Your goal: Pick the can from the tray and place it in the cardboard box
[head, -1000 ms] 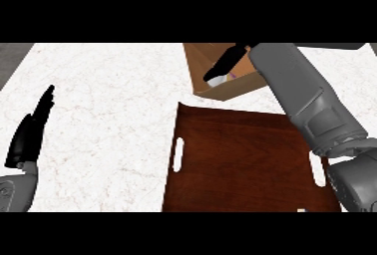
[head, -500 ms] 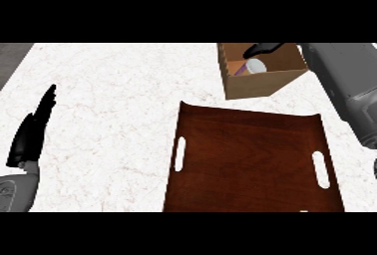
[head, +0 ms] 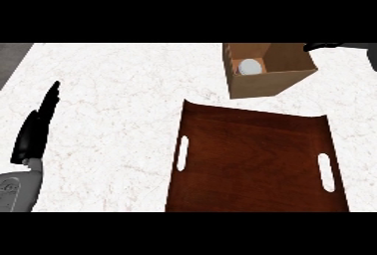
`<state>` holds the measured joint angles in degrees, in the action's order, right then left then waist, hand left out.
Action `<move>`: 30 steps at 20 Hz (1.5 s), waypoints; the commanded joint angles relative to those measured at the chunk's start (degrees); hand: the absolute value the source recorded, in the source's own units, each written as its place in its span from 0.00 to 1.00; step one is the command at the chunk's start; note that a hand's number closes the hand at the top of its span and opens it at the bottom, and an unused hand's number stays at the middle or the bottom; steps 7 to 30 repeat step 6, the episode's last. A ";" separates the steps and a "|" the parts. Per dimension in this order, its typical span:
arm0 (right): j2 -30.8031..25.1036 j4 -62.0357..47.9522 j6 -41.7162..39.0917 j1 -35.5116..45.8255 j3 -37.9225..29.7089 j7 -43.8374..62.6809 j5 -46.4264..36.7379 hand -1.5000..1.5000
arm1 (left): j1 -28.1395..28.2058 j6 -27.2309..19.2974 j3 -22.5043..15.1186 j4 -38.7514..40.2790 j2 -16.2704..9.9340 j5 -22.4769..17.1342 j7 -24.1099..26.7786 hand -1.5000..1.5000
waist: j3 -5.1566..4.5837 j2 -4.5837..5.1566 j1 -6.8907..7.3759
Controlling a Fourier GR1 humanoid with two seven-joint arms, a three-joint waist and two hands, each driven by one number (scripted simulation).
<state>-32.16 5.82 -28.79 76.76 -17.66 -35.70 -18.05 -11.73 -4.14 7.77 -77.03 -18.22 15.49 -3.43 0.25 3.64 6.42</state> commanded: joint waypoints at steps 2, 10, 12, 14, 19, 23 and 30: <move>-4.90 0.82 -5.15 -3.34 0.42 -4.47 -0.54 0.00 | -1.62 1.41 0.66 -0.33 -1.40 -0.79 -0.34 0.50 | 0.25 0.80 0.85; -7.81 2.32 -8.60 -2.58 2.78 -3.79 -2.71 0.00 | -1.79 0.13 -0.23 0.29 0.06 0.06 0.27 0.50 | 0.21 1.00 0.98; -7.81 2.32 -8.60 -2.58 2.78 -3.79 -2.71 0.00 | -1.79 0.13 -0.23 0.29 0.06 0.06 0.27 0.50 | 0.21 1.00 0.98; -7.81 2.32 -8.60 -2.58 2.78 -3.79 -2.71 0.00 | -1.79 0.13 -0.23 0.29 0.06 0.06 0.27 0.50 | 0.21 1.00 0.98; -7.81 2.32 -8.60 -2.58 2.78 -3.79 -2.71 0.00 | -1.79 0.13 -0.23 0.29 0.06 0.06 0.27 0.50 | 0.21 1.00 0.98; -7.81 2.32 -8.60 -2.58 2.78 -3.79 -2.71 0.00 | -1.79 0.13 -0.23 0.29 0.06 0.06 0.27 0.50 | 0.21 1.00 0.98; -7.81 2.32 -8.60 -2.58 2.78 -3.79 -2.71 0.00 | -1.79 0.13 -0.23 0.29 0.06 0.06 0.27 0.50 | 0.21 1.00 0.98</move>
